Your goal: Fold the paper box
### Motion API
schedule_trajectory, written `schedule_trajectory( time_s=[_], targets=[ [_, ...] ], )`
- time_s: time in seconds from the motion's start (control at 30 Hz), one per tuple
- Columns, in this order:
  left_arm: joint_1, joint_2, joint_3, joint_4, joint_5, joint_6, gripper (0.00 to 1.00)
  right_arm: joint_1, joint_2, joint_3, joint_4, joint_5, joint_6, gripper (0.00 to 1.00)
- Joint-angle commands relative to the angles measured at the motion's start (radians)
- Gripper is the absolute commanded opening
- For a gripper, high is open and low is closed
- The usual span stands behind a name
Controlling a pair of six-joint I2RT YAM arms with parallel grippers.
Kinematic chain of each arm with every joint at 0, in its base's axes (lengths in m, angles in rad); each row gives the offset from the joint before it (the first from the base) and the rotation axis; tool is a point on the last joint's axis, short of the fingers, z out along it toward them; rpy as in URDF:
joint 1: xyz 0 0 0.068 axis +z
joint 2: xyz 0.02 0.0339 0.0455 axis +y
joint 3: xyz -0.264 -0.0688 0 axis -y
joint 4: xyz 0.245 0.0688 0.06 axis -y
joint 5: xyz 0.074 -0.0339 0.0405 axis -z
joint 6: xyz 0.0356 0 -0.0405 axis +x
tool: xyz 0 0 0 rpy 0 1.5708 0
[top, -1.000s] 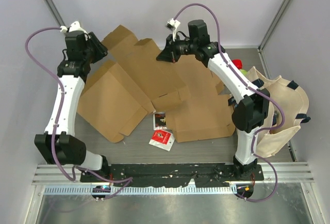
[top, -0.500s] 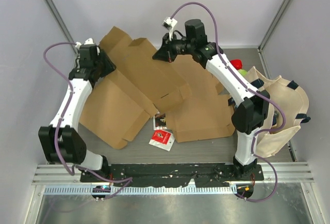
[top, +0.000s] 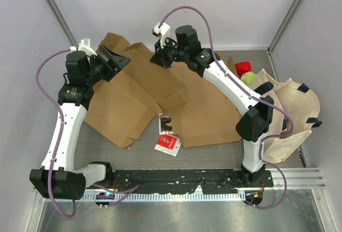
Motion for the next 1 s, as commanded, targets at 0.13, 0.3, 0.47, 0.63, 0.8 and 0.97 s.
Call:
schedule_trajectory(
  time_s=[0.13, 0.3, 0.47, 0.63, 0.8, 0.97],
  targets=[
    [-0.047, -0.019, -0.016, 0.15, 0.082, -0.529, 0.67, 0.079, 0.014, 0.079, 0.036, 0.249, -0.126, 0.01],
    [-0.09, -0.013, 0.062, 0.029, -0.119, -0.586, 0.68, 0.141, 0.028, 0.079, 0.034, 0.375, -0.206, 0.01],
    [-0.11, 0.065, 0.221, -0.172, -0.243, -0.603, 0.67, 0.184, 0.029, 0.07, 0.045, 0.426, -0.255, 0.01],
    [-0.115, 0.131, 0.295, -0.289, -0.276, -0.582, 0.67, 0.21, 0.02, 0.058, 0.071, 0.443, -0.275, 0.01],
    [-0.125, 0.173, 0.312, -0.309, -0.288, -0.552, 0.65, 0.239, 0.029, 0.068, 0.066, 0.497, -0.326, 0.01],
    [-0.153, 0.184, 0.336, -0.317, -0.31, -0.505, 0.61, 0.271, 0.041, 0.079, 0.065, 0.544, -0.384, 0.01]
  ],
)
